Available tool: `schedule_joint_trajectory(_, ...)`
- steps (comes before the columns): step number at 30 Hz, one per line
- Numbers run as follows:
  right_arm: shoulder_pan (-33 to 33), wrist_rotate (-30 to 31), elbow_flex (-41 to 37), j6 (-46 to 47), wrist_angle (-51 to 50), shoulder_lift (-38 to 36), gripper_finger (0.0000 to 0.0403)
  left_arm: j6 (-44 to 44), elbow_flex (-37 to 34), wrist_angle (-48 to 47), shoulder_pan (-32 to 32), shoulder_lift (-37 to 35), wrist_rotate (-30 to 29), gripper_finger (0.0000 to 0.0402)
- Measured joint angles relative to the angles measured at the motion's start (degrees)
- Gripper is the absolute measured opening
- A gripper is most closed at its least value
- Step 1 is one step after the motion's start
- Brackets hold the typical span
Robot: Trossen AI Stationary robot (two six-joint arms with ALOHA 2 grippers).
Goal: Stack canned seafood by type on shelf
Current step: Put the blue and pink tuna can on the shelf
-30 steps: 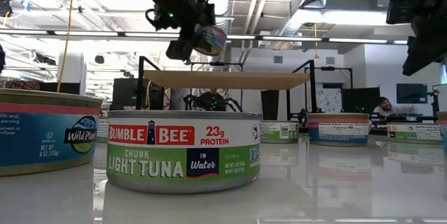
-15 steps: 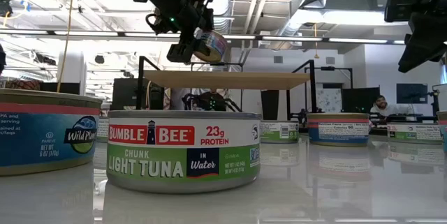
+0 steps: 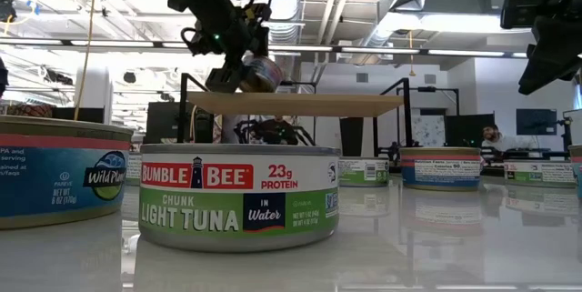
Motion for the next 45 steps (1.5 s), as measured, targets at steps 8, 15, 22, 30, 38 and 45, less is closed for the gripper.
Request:
schedule_joint_trajectory(8,0.0,0.0,0.0,0.0,0.0,0.0,0.0098,1.3,0.0,0.0,0.0,0.0,0.0,0.0289)
schedule_joint_trajectory(15,0.0,-0.3,1.6,0.1,-1.5,-0.5,0.0098,0.2,0.0,0.0,0.0,0.0,0.0,0.0299)
schedule_joint_trajectory(22,0.0,1.1,8.4,-0.6,-3.3,-0.4,0.0098,0.0,0.0,-0.1,0.0,0.0,1.2,0.0299)
schedule_joint_trajectory(30,-2.3,8.5,10.9,-16.4,10.9,0.2,0.0098,0.6,0.0,-0.1,0.0,0.0,1.3,0.0299)
schedule_joint_trajectory(38,-13.5,-0.3,12.2,-37.5,34.6,14.2,0.0073,0.8,0.0,-0.1,0.0,0.0,1.3,0.0299)
schedule_joint_trajectory(45,-23.5,-9.7,22.7,-46.7,36.5,33.7,0.0032,0.6,0.0,-0.1,0.0,0.0,1.3,0.0299)
